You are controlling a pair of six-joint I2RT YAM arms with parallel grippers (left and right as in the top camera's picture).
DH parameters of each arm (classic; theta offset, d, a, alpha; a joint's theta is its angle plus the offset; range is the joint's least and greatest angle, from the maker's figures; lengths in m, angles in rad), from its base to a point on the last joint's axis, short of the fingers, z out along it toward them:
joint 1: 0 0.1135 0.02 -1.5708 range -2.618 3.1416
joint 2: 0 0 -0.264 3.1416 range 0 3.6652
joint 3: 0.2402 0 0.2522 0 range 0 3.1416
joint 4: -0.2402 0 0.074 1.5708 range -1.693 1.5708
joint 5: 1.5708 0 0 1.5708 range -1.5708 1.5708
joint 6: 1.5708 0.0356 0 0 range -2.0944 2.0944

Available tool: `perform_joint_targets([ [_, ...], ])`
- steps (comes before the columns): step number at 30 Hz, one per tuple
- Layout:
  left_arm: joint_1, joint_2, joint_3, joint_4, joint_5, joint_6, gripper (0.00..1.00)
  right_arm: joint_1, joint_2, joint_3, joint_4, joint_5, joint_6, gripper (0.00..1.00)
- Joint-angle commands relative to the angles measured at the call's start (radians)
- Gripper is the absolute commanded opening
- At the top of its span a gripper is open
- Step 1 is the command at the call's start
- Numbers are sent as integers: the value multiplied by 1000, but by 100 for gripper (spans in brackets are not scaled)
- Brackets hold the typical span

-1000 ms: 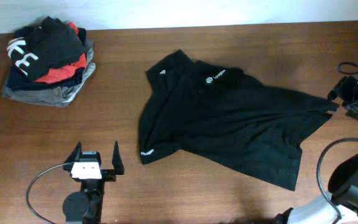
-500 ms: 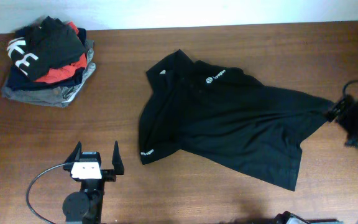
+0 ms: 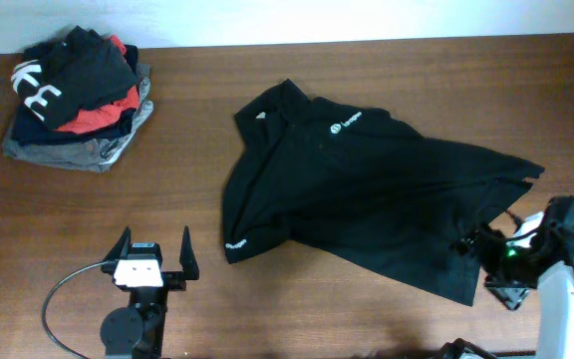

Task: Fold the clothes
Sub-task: 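Grasp the shirt's lower right hem corner with the right gripper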

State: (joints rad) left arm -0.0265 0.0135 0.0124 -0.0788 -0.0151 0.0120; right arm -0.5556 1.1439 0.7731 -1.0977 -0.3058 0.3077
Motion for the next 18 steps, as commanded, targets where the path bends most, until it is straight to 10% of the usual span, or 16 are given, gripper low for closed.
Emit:
perform_joint_targets([
  [1, 4, -7, -4, -4, 11, 19, 99, 0, 17, -64, 45, -11, 47, 98],
  [18, 4, -7, -4, -4, 11, 19, 99, 0, 24, -135, 84, 281, 281, 98],
])
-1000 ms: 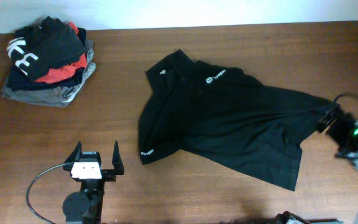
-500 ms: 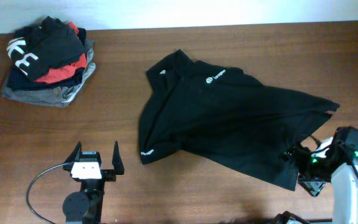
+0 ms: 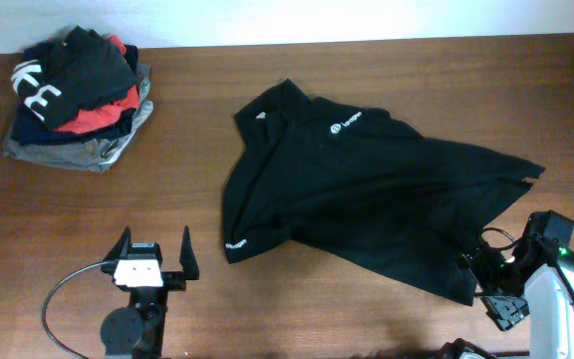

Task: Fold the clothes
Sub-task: 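Grasp the shirt's lower right hem corner with the right gripper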

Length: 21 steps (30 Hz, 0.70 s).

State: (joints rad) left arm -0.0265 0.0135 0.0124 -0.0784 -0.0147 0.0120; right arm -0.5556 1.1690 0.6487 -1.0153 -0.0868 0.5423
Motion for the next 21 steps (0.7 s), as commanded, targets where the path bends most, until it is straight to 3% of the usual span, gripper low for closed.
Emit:
perform_joint_targets([
  [1, 4, -7, -4, -5, 11, 19, 99, 0, -1, -11, 2, 77, 67, 98],
  [4, 4, -7, -4, -5, 11, 19, 99, 0, -1, -18, 6, 112, 121, 98],
  [21, 4, -7, -4, -5, 11, 19, 99, 0, 20, -73, 118, 45, 129, 97],
])
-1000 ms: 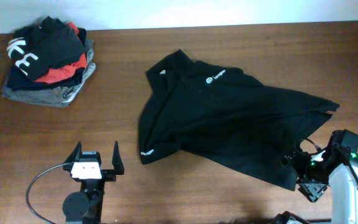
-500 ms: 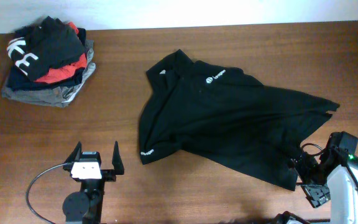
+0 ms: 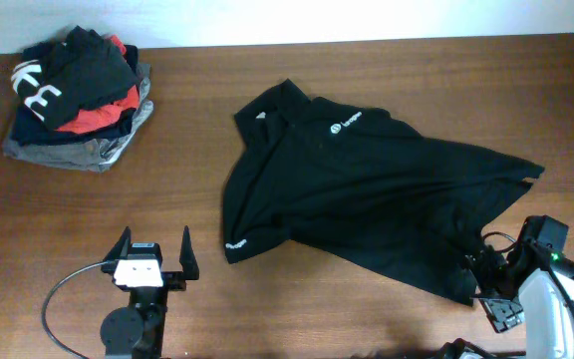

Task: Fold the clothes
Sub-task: 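Grasp the shirt's lower right hem corner with the right gripper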

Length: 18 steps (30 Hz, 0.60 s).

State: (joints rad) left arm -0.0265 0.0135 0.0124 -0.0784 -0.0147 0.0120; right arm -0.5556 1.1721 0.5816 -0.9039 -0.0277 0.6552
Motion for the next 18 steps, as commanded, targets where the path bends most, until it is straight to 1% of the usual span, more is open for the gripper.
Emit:
perform_joint_targets([
  [1, 4, -8, -4, -5, 11, 19, 99, 0, 24, -6, 8, -17, 16, 96],
  [8, 4, -7, -4, -5, 11, 19, 99, 70, 124, -6, 63, -24, 17, 94],
  [11, 4, -7, -4, -5, 11, 19, 99, 110, 168, -6, 83, -12, 61, 94],
  [14, 4, -8, -4, -5, 11, 19, 99, 144, 214, -6, 113, -9, 70, 94],
  [18, 4, -7, -4, -5, 11, 19, 99, 157, 267, -6, 123, 19, 125, 94],
])
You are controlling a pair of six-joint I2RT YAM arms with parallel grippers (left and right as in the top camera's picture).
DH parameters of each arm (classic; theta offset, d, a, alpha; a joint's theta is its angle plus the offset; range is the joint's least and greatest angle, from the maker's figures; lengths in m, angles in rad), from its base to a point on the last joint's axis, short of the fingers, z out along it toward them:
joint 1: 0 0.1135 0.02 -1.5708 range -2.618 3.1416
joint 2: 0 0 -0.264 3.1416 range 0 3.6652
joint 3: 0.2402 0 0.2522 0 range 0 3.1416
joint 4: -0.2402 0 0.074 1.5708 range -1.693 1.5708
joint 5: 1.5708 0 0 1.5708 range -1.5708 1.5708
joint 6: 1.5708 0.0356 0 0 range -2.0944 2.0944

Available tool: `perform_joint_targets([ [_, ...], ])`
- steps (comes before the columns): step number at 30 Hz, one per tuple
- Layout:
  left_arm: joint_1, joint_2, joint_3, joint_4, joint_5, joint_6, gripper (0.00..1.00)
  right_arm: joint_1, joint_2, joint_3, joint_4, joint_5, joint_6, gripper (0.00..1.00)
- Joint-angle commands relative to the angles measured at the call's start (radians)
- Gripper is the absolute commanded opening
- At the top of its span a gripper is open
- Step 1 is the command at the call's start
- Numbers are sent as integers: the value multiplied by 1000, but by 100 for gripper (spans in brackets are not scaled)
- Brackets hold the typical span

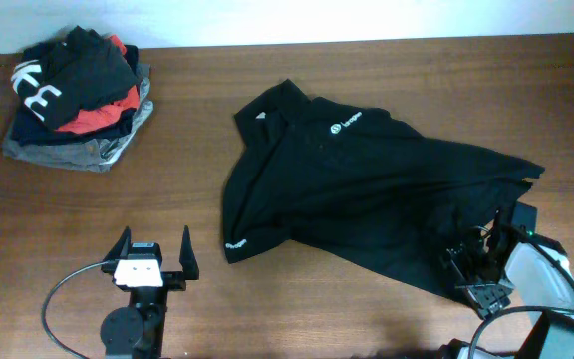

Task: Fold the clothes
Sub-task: 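Grasp the shirt's lower right hem corner with the right gripper, then reach the left gripper to the shirt's left hem and grasp it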

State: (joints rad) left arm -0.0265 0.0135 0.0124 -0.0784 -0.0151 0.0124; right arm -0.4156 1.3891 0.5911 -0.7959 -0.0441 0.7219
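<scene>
A black polo shirt (pixel 367 189) lies spread and rumpled on the table, collar at the upper left, a white logo on the chest. My right gripper (pixel 469 275) sits low at the shirt's lower right hem corner. Its jaws look spread, with the cloth edge at or between them. Near the front edge on the left, my left gripper (pixel 154 249) stands open, well short of the shirt, holding nothing.
A pile of folded clothes (pixel 73 95) in black, red and grey rests at the back left corner. A black cable (pixel 63 299) loops beside the left arm's base. The table's front edge runs close below both arms.
My right gripper has shifted left and slightly up, from just off the shirt's lower right corner to over that hem corner. The shirt and the left arm have not moved.
At first my right gripper stood beside the shirt's right hem, under the sleeve. It was then lower and nearer the front edge, off the cloth. It stayed about there, and now it is at the lower right hem corner. The left arm stayed still throughout.
</scene>
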Motion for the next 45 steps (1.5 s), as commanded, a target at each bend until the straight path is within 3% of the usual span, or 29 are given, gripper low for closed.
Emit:
perform_joint_targets([
  [1, 4, -7, -4, -5, 11, 19, 99, 16, 59, -16, 19, 41, 58, 94],
  [6, 4, -7, -4, -5, 11, 19, 99, 16, 75, -17, 26, 42, 58, 93],
  [11, 4, -7, -4, -5, 11, 19, 99, 16, 75, -17, 26, 42, 58, 82],
  [28, 4, -7, -4, -5, 18, 18, 99, 16, 75, -17, 31, 41, 43, 85],
  [32, 3, -8, -2, 39, 156, -34, 99, 16, 75, -17, 34, 41, 43, 86],
  [35, 3, -8, -1, 221, 422, -45, 99, 16, 75, -17, 33, 41, 42, 87],
  [38, 3, -7, 25, 317, 499, -46, 99, 16, 75, -17, 34, 41, 42, 87],
  [41, 3, 7, 115, 243, 513, -45, 99, 16, 75, -17, 34, 41, 42, 88],
  [45, 3, 108, 335, -37, 511, 17, 99, 16, 75, -17, 38, 41, 42, 88],
])
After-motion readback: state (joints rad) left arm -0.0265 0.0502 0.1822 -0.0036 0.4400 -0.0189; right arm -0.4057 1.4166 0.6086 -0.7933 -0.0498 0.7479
